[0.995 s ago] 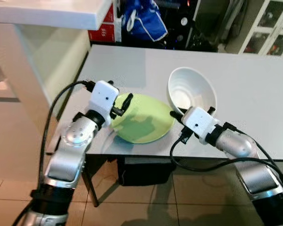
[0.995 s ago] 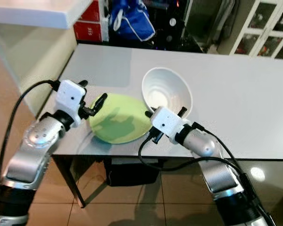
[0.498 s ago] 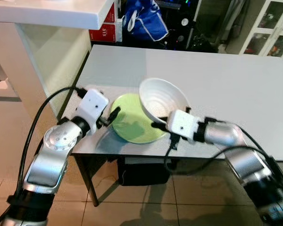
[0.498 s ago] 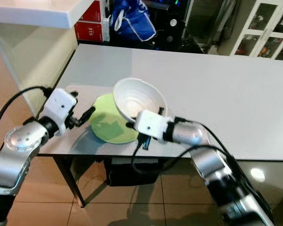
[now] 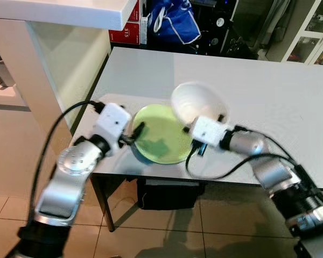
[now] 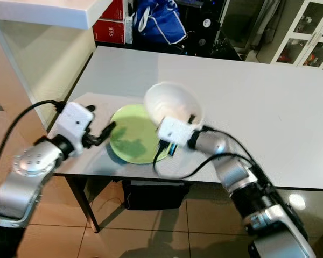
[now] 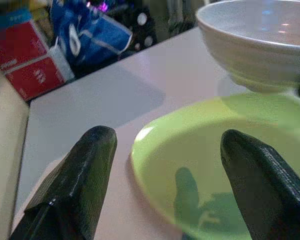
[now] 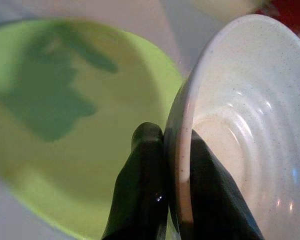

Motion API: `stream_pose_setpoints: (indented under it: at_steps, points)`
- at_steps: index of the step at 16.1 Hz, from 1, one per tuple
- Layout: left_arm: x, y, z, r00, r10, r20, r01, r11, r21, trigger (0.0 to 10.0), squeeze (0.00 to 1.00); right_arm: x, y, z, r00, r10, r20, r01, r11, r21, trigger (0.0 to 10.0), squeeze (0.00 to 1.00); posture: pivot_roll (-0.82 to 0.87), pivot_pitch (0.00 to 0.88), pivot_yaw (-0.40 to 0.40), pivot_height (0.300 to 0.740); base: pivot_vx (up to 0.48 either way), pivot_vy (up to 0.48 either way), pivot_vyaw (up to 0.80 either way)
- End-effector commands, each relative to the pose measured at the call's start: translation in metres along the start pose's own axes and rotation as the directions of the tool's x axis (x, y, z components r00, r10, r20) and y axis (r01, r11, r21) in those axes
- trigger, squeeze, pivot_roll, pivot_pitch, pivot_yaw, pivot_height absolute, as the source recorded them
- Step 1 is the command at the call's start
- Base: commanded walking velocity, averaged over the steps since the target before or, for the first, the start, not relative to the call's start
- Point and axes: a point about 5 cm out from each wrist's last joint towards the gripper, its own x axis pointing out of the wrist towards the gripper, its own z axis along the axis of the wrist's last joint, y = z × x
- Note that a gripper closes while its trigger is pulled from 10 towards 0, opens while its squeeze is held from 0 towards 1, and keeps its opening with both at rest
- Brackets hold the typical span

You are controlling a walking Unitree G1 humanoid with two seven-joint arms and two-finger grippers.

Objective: Setting the table

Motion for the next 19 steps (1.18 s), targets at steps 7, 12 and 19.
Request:
stream_pose_setpoints:
  at_steps: [7,12,19]
  points:
    - [-0.004,0.001,0.013,0.993,0.097,0.071,-0.096,0.995,-0.021,10.0,0.0,-0.018,-0.035,-0.01,0.984,-0.175,-0.035,0.176,0.984,0.014,10.0,0.0,-0.02,0.0,-0.078,0.74,0.0,0.0,0.0]
    - [-0.01,-0.009,0.009,0.997,-0.055,0.05,0.056,0.998,-0.027,10.0,0.0,-0.018,-0.038,-0.011,0.987,-0.158,-0.034,0.158,0.987,0.002,10.0,0.0,-0.02,0.0,-0.075,0.74,0.0,0.0,0.0]
    - [0.0,-0.014,-0.002,0.99,-0.144,-0.009,0.144,0.99,-0.001,10.0,0.0,0.0,-0.043,-0.029,0.981,-0.144,-0.13,0.156,0.984,0.09,10.0,0.0,-0.06,0.0,-0.037,0.74,0.0,0.0,0.0]
